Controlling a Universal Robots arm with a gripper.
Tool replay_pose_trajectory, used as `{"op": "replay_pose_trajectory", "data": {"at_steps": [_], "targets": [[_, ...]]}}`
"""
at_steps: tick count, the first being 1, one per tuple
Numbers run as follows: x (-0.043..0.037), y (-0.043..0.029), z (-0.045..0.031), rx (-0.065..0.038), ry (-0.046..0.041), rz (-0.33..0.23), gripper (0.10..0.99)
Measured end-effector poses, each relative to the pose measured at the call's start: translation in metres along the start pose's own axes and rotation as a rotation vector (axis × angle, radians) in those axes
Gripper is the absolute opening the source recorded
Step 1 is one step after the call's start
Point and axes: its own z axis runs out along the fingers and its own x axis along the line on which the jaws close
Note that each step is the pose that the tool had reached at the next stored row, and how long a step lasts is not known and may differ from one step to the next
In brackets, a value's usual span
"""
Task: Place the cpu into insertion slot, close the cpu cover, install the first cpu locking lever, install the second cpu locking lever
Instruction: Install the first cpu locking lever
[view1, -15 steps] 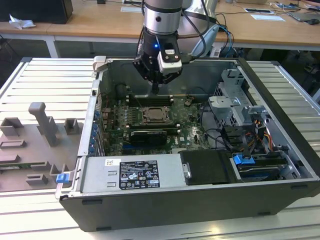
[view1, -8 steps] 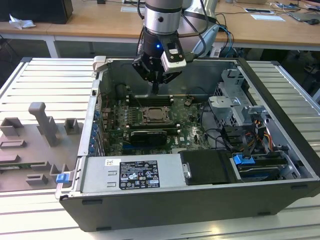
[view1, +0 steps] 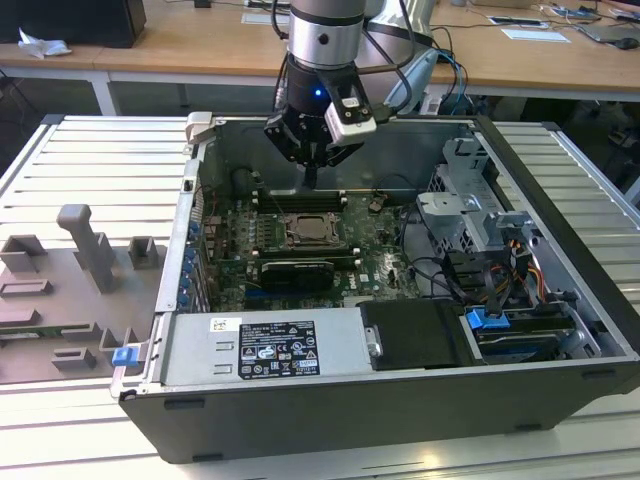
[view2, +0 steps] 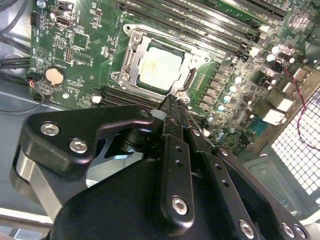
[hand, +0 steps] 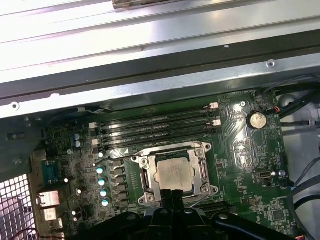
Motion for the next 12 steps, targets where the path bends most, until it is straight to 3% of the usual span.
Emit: {"op": "replay_pose_trajectory", "data": {"at_steps": [12], "targets": [[0.0059,-0.0009,0.0002,0.000,0.0000,-0.003,0.106]]}}
